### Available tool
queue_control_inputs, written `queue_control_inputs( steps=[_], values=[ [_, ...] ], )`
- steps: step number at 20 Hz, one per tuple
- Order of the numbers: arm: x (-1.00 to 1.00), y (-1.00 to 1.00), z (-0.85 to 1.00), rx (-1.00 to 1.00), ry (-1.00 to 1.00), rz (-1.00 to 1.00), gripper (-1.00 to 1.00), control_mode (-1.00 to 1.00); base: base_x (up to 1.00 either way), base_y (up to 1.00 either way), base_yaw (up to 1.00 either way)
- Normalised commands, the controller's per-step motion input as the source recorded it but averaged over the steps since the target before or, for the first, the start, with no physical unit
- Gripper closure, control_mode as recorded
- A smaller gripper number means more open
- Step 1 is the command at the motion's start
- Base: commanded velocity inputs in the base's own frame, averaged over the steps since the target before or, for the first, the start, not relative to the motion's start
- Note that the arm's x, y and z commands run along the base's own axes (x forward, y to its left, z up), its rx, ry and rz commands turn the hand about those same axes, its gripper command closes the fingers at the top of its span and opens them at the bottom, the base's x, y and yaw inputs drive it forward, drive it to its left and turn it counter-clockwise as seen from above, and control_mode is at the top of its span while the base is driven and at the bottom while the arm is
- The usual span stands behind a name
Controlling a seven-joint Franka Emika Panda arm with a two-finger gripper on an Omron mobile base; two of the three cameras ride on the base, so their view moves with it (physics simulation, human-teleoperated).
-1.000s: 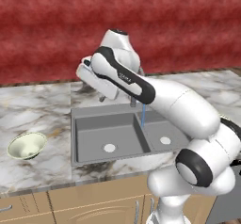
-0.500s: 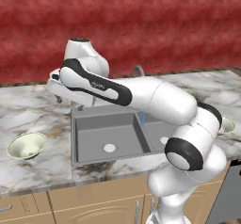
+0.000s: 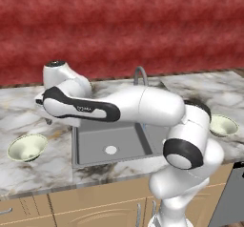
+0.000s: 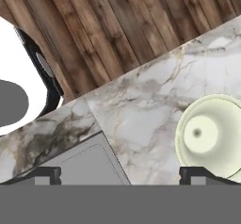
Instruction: Rinse each bowl for a few seconds and place them down in the sink or on the counter.
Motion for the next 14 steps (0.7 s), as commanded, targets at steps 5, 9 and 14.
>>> queue_control_inputs(
  steps=[5, 9, 14],
  values=[
    [-0.01, 0.21, -0.48, -0.01, 0.0, 0.0, -1.0, -1.0, 0.0, 0.0, 0.0],
    [0.0, 0.23, -0.3, 0.0, -0.02, 0.0, -1.0, -1.0, 0.0, 0.0, 0.0],
    [0.0, 0.19, -0.36, 0.0, -0.02, 0.0, -1.0, -1.0, 0.0, 0.0, 0.0]
  ],
)
